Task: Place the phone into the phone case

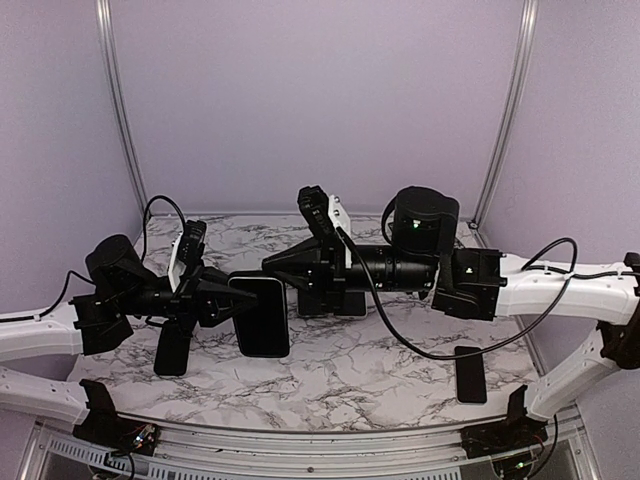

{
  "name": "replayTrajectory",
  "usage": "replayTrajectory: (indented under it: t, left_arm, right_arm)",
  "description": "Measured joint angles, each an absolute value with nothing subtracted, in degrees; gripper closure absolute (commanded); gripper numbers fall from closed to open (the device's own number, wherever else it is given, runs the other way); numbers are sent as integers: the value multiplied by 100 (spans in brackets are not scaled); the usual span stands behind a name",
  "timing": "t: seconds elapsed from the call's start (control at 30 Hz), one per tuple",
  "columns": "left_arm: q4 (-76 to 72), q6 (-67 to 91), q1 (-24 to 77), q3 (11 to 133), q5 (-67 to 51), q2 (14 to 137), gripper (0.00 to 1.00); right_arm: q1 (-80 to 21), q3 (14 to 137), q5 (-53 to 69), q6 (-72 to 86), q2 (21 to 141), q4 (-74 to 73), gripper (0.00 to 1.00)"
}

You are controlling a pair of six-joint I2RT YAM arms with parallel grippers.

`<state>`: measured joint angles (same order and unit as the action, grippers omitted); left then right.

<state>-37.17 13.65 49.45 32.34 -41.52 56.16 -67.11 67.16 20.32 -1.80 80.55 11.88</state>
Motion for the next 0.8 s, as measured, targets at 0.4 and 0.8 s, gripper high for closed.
replayTrajectory:
  t: [0.4, 0.8]
  left_arm:
    - [-3701, 1345, 4945, 3234, -4156, 5616, 100]
    - [-3726, 1221, 4910, 3203, -4178, 5605, 100]
  right_arm:
    - [-6608, 6029, 2010, 336, 7498, 1352, 23]
    - [-6611, 6357, 2324, 565, 8160, 1166, 100]
